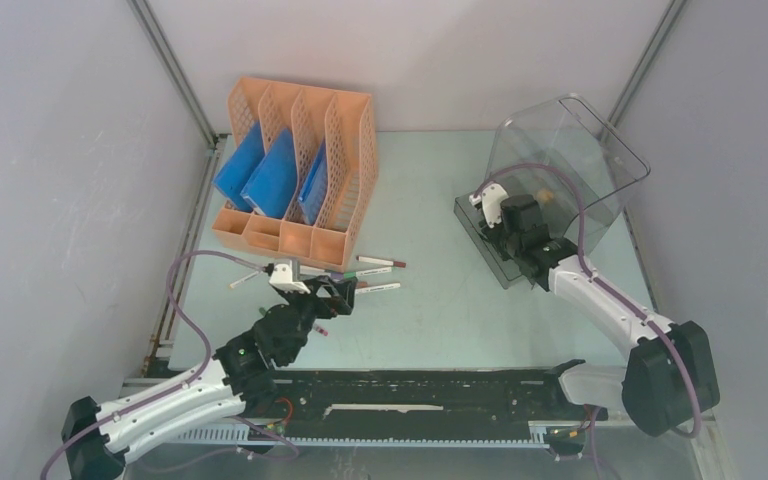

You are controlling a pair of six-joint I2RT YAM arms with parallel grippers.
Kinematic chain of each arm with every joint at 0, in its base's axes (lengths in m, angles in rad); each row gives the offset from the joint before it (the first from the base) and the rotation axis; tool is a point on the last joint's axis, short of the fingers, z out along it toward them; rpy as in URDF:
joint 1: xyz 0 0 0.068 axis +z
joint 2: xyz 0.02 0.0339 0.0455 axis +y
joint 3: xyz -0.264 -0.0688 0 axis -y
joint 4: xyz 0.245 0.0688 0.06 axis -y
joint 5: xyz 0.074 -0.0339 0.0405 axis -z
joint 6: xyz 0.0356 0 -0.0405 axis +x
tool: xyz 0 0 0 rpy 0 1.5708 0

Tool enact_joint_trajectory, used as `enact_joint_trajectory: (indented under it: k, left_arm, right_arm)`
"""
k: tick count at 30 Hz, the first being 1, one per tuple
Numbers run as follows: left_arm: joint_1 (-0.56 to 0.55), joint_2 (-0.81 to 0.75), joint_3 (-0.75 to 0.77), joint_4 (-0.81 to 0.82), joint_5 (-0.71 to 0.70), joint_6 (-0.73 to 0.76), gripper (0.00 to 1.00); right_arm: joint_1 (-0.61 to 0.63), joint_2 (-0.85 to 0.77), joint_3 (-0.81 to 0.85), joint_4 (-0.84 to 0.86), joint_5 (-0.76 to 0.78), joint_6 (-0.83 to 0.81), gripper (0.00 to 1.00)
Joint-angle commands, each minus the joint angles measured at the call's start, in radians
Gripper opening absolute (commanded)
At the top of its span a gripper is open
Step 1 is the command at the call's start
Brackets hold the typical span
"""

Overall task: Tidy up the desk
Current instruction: Place the stationery in the drawer, then pick up the stationery from the center of the board.

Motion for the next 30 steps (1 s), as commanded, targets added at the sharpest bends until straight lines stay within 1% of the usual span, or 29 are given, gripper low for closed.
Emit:
enact_joint_trajectory:
  k: [1,8,12,15,22,25,28,30]
  left_arm:
    - [0.008,0.008,0.064,-0.095,-0.064,0.012,1.0]
    - [0.027,-0.01,0.036,-0.149,-0.059,-0.081,1.0]
    - [0.073,-0.01,0.014,-0.164,-0.016,-0.155,1.0]
    - [0.134,0.003,0.002,-0.167,0.034,-0.209,0.98]
    - [0.343,0.116,0.0,-0.197,0.19,-0.376,0.8]
    - [0.377,0.167,0.022,-0.234,0.19,-0.443,0.76]
    - [0.387,0.229,0.072,-0.321,0.16,-0.506,0.73]
    - [0.395,0.282,0.109,-0.374,0.148,-0.536,0.68]
  right_arm:
    - [0.01,-0.01,0.004,0.032,-0.004,0.007,0.45]
    - [0.012,-0.055,0.035,-0.045,-0.091,-0.009,0.46]
    - [0.013,-0.091,0.058,-0.128,-0.192,-0.051,0.47]
    - [0.018,-0.117,0.073,-0.18,-0.268,-0.08,0.47]
    - [0.062,-0.132,0.079,-0.211,-0.269,-0.108,0.49]
    - [0.07,-0.139,0.08,-0.218,-0.279,-0.115,0.49]
    - [0.071,-0.143,0.079,-0.221,-0.283,-0.117,0.49]
    - [0.07,-0.148,0.079,-0.222,-0.284,-0.118,0.49]
